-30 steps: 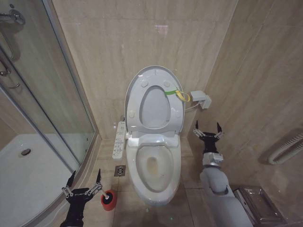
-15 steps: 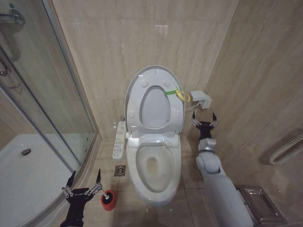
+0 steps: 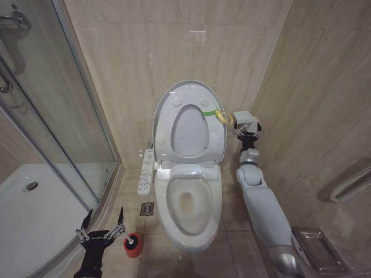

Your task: Open the toilet lid, clean the toilet bowl with a toilet brush, close the toilet lid, and flush.

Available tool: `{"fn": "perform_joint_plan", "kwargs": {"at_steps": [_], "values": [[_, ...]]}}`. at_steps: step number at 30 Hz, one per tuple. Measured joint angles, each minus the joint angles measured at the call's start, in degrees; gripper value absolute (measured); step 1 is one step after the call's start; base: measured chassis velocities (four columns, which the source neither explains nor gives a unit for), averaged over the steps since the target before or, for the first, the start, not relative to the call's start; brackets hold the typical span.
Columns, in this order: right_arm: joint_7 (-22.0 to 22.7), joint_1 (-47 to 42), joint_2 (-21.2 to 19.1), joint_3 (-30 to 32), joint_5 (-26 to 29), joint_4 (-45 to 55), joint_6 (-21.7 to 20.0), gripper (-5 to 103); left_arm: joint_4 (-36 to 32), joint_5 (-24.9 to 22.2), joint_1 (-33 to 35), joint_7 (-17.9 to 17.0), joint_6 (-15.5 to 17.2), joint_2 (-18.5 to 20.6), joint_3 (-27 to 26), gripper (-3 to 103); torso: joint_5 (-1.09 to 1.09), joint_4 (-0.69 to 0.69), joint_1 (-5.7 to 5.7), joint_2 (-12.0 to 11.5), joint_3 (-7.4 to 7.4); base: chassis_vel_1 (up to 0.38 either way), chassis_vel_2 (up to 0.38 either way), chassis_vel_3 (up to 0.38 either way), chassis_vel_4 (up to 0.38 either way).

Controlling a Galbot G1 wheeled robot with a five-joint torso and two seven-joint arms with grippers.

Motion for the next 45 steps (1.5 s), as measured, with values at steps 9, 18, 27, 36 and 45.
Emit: {"fn": "perform_joint_plan", "kwargs": {"at_steps": [9, 18, 27, 36, 45], "values": [[-0.86, 4.90, -1.29, -0.15, 0.98, -3.83, 0.17, 100, 0.00, 0.00, 0.00, 0.00, 0.00, 0.00, 0.00, 100, 0.00, 0.00, 0.00, 0.00, 0.00, 0.000, 0.000, 0.000, 0.000], [-1.56, 9.87, -1.81, -0.57, 1.26, -7.16, 0.54, 100, 0.00, 0.00, 0.00, 0.00, 0.00, 0.00, 0.00, 100, 0.00, 0.00, 0.00, 0.01, 0.00, 0.000, 0.000, 0.000, 0.000], [-2.02, 15.45, -1.02, -1.12, 1.22, -10.85, 0.65, 100, 0.00, 0.00, 0.00, 0.00, 0.00, 0.00, 0.00, 100, -0.01, 0.01, 0.00, 0.01, -0.01, 0.000, 0.000, 0.000, 0.000], [-2.32, 17.66, 0.27, -1.71, 0.80, -12.33, 0.65, 100, 0.00, 0.00, 0.00, 0.00, 0.00, 0.00, 0.00, 100, -0.01, 0.00, 0.00, 0.01, 0.00, 0.000, 0.000, 0.000, 0.000], [-2.30, 17.96, 2.27, -3.46, 0.12, -11.91, 0.19, 100, 0.00, 0.00, 0.00, 0.00, 0.00, 0.00, 0.00, 100, -0.01, 0.01, -0.01, 0.01, -0.01, 0.000, 0.000, 0.000, 0.000]]}}
